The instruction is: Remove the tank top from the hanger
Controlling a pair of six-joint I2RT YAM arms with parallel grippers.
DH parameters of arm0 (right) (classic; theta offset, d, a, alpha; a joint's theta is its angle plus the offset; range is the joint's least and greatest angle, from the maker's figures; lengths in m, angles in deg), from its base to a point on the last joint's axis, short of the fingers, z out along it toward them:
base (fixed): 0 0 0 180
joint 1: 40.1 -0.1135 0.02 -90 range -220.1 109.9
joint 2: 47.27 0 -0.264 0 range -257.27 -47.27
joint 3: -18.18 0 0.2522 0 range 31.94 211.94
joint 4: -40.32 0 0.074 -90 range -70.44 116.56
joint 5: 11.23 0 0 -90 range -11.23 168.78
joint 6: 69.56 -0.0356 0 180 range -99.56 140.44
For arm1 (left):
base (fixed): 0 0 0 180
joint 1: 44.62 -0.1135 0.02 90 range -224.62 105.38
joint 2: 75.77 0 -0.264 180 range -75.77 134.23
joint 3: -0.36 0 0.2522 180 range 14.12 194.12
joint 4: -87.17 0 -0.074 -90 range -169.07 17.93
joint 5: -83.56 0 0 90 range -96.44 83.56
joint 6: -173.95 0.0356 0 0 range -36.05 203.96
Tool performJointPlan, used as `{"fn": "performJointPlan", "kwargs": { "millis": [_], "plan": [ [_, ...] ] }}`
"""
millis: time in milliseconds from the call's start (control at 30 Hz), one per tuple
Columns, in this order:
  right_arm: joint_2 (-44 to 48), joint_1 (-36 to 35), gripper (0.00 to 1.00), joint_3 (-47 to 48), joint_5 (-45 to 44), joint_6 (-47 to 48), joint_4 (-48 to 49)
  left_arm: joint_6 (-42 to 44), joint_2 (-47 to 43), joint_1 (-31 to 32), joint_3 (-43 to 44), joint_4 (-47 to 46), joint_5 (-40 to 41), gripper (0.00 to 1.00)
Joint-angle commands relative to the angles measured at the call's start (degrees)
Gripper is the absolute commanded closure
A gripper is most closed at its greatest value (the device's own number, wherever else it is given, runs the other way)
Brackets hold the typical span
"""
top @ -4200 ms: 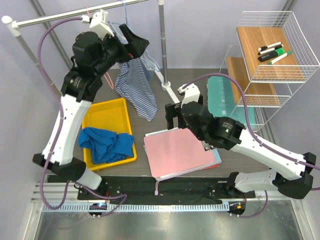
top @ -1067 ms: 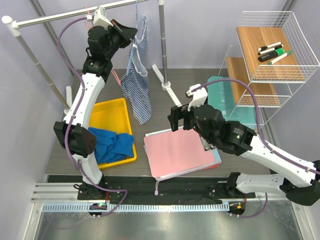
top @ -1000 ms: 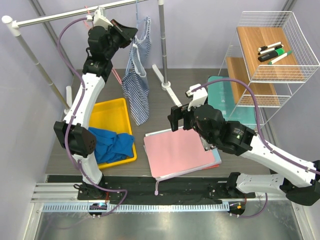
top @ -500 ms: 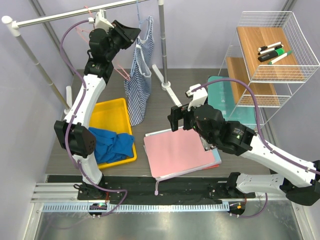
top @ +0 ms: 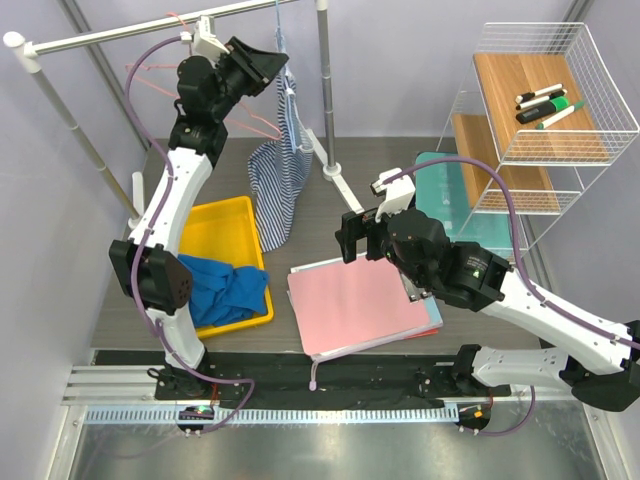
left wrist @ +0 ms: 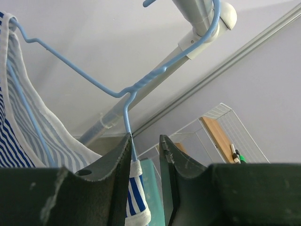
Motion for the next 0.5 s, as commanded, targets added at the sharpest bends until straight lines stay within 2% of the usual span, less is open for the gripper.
{"fn": "performJointPlan", "kwargs": {
  "millis": [0, 200, 467],
  "plan": [
    [1.3, 0.0, 0.0, 0.2, 0.1, -0.9, 1.0, -1.0, 0.9, -0.1, 2.4, -2.5, -1.3, 0.67],
    [1.9, 0.0, 0.0, 0.0, 0.1, -1.1, 1.1, -1.4, 1.5, 0.0, 2.4, -1.9, 0.0, 0.6],
    [1.9, 0.0, 0.0, -0.2, 0.0, -1.1, 1.1, -4.5, 3.6, 0.3, 4.3, -4.1, -1.5, 0.61]
  ]
}}
